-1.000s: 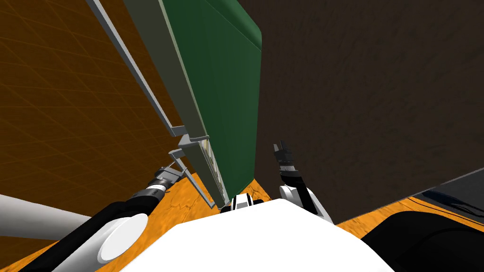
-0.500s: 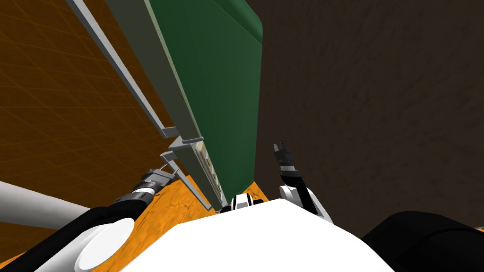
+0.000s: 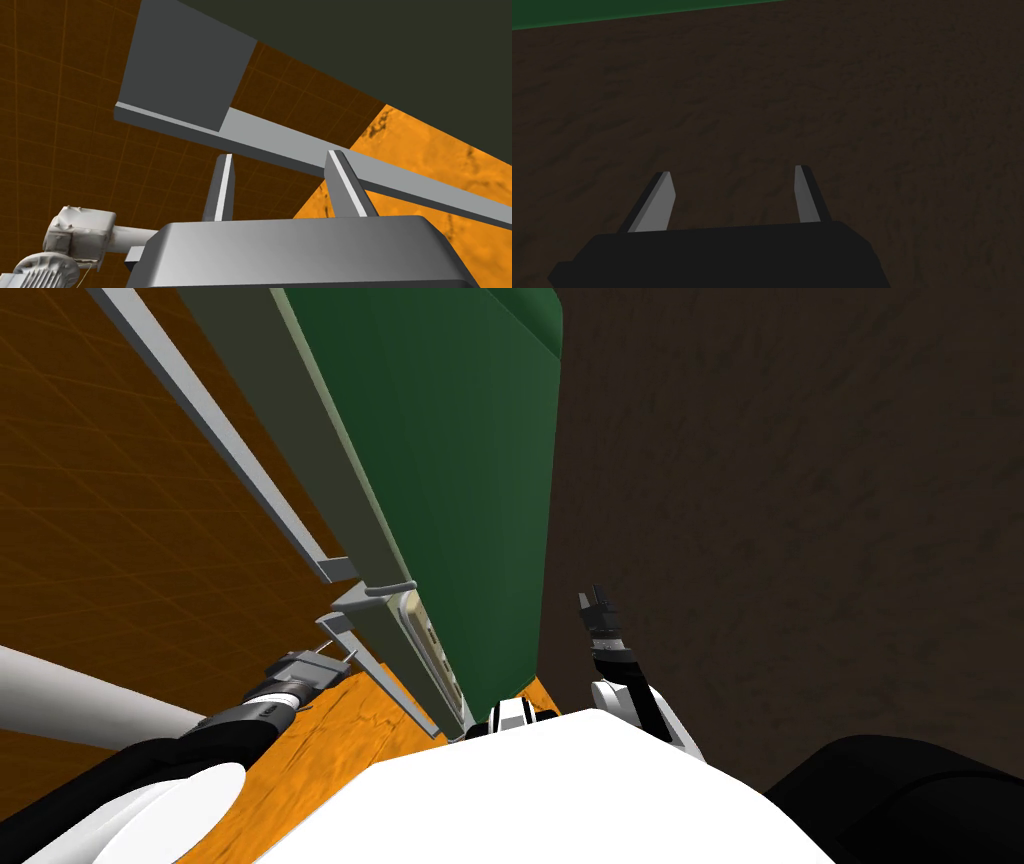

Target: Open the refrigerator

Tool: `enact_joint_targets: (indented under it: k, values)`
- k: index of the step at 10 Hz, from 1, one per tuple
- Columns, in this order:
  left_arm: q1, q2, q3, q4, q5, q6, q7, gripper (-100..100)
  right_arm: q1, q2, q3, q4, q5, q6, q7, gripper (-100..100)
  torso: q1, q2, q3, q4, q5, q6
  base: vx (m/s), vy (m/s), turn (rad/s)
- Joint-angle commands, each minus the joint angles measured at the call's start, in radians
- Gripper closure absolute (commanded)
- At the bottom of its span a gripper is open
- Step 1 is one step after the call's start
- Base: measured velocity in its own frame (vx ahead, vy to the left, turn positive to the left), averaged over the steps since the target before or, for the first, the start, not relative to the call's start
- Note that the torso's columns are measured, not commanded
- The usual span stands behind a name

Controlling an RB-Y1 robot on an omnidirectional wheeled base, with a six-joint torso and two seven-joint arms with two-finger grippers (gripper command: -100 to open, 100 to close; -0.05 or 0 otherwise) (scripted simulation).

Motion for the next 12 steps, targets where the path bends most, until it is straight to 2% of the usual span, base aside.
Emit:
enact_joint_targets:
  k: [1, 5, 8, 12]
  values:
    - [-0.002, 0.019, 0.030, -0.053, 0.028, -0.005, 0.001, -100, 0.000, 0.000, 0.000, 0.000, 0.000, 0.000, 0.000, 0, -0.002, 0.001, 0.001, 0.000, -0.001, 0.000, 0.045, -0.037, 0.036]
    - [-0.001, 0.023, 0.039, -0.077, 0.032, 0.002, 0.003, -100, 0.000, 0.000, 0.000, 0.000, 0.000, 0.000, 0.000, 0, -0.005, 0.006, 0.003, 0.002, -0.003, -0.003, 0.008, -0.013, 0.008]
    - [0.001, 0.028, 0.052, -0.130, 0.037, 0.011, 0.007, -100, 0.000, 0.000, 0.000, 0.000, 0.000, 0.000, 0.000, 0, -0.008, 0.005, 0.002, 0.004, -0.006, -0.003, 0.014, -0.021, 0.017]
    - [0.001, 0.029, 0.055, -0.147, 0.038, 0.012, 0.008, -100, 0.000, 0.000, 0.000, 0.000, 0.000, 0.000, 0.000, 0, -0.008, 0.006, 0.002, 0.004, -0.007, -0.003, 0.005, -0.002, 0.005]
